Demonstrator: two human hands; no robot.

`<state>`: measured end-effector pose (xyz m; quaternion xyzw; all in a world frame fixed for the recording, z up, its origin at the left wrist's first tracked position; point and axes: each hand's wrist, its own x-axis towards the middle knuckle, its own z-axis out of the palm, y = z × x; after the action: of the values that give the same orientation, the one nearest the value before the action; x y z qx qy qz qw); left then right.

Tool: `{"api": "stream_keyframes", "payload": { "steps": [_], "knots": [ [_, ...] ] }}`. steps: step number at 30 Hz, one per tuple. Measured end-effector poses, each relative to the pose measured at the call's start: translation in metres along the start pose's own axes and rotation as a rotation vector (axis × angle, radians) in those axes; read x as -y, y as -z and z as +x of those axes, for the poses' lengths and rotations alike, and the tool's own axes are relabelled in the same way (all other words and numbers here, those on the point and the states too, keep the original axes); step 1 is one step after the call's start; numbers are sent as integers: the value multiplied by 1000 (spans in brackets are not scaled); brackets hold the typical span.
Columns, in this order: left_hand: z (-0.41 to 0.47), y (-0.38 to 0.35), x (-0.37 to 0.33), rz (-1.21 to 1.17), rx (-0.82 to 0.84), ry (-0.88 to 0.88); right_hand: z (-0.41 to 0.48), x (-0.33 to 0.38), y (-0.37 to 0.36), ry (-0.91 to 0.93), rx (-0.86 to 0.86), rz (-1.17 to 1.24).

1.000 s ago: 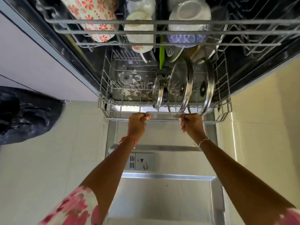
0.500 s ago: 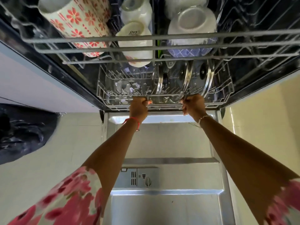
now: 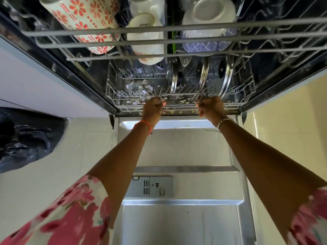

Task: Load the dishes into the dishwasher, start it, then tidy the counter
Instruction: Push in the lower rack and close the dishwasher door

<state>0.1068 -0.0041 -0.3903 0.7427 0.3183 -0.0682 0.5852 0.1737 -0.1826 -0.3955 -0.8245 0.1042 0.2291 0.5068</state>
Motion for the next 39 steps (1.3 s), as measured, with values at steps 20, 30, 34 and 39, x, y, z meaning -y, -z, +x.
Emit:
{"api": "stream_keyframes", "payload": {
  "steps": [20,30,34,39],
  "knots": [
    [-432,-28,233,-630,-46,640,-420,-244,21,-485,177,289],
    [-499,-59,392,-941,-82,899,-500,-395,-47,-923,30,918],
    [-473,-71,422,-1110,-38,791,-458,-416,-51,-785,35,1085],
    [-468,-77,425,-1236,-110,663,-445,-423,-49,-734,26,1083]
  ]
}}
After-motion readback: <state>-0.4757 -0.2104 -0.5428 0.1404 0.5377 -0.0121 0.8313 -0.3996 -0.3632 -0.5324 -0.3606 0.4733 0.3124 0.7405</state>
